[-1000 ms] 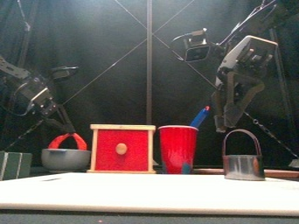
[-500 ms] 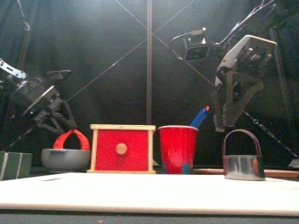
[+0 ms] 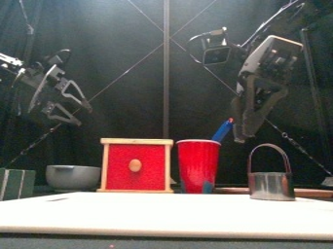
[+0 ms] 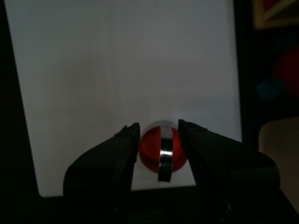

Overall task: Get the cutter from the drawer then cut the dough then place the extra dough in the bowl
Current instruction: Place the extra dough in the bowl

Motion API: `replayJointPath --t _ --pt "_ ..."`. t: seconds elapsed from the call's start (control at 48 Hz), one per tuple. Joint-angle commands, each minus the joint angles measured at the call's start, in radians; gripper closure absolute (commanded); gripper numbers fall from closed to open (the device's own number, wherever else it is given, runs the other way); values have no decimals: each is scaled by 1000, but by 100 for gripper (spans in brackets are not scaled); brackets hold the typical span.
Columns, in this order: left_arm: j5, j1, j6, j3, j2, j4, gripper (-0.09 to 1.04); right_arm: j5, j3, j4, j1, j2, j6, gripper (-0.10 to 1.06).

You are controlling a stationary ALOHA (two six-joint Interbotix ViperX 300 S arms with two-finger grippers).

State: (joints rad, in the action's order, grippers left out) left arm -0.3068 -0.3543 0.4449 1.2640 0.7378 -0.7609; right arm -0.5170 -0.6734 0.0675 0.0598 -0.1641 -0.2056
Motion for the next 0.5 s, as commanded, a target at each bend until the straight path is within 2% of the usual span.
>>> replayJointPath --t 0.021,0.208,0.417,0.5 --pt "-17 117 -2 -29 2 166 -5 94 41 26 -15 -40 0 18" --pt "-143 304 -3 -23 0 339 -5 399 35 67 -44 -63 3 18" --pt "-256 339 -5 18 0 353 -5 712 -8 112 -54 -63 11 18" --pt "-256 341 -6 18 0 353 -5 779 -29 117 -58 -61 6 18"
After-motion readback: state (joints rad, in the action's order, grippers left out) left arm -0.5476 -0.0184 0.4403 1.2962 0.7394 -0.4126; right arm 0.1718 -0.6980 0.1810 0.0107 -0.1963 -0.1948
